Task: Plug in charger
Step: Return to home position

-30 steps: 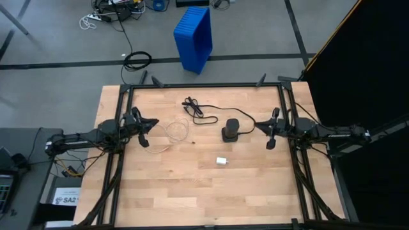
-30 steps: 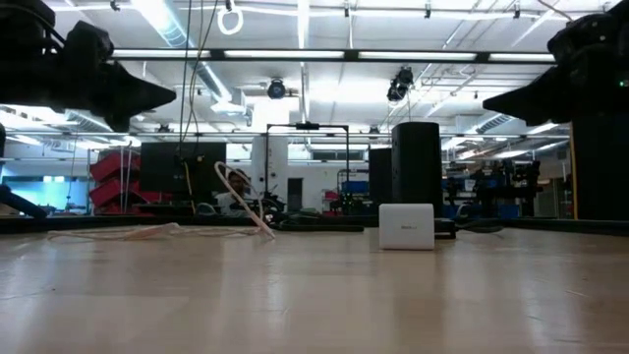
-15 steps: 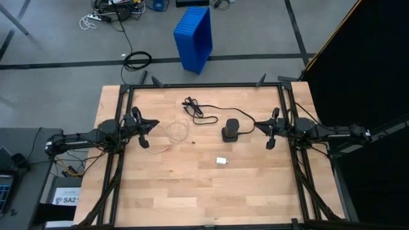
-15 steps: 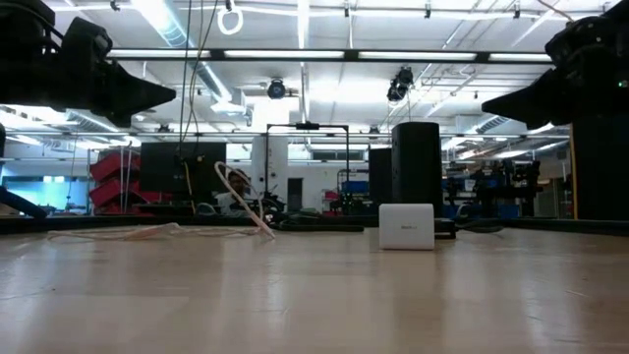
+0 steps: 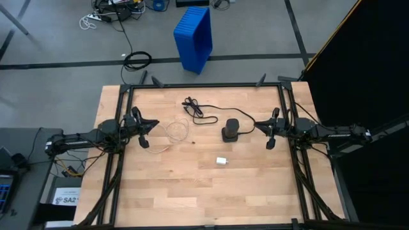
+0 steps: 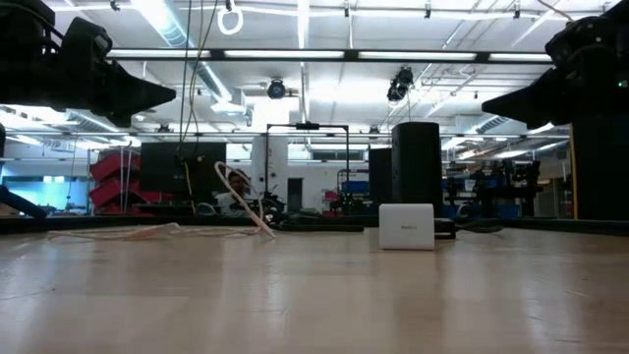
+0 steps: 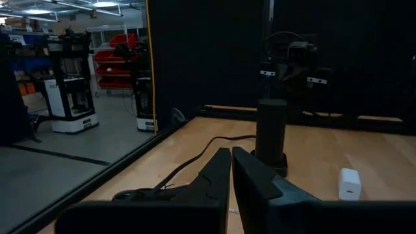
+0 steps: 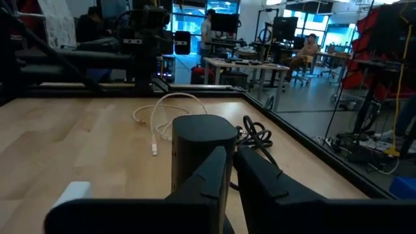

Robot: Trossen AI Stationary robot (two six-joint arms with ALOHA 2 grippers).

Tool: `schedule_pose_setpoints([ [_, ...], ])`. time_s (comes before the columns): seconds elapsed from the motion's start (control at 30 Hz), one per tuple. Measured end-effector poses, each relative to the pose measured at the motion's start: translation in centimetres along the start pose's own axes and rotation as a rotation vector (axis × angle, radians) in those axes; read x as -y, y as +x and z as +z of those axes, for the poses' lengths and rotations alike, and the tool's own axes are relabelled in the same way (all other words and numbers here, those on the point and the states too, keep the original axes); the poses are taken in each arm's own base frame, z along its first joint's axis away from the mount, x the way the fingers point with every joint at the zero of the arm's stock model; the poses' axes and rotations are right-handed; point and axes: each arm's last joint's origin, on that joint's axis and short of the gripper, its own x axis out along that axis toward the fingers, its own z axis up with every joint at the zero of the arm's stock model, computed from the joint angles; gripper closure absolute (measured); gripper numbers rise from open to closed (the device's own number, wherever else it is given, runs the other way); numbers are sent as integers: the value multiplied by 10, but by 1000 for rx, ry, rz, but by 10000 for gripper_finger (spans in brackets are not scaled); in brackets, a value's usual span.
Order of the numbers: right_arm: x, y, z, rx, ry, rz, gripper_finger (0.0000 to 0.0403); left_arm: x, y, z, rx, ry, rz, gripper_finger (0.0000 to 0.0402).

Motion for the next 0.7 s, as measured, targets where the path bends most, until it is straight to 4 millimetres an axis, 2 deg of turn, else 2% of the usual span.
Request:
schedule_pose_setpoints([
  [0.33,0,0,0,1,0,0,402,0,0,0,0,0,0,401],
  [0.7,0,0,0,1,0,0,386,0,0,0,0,0,1,401],
])
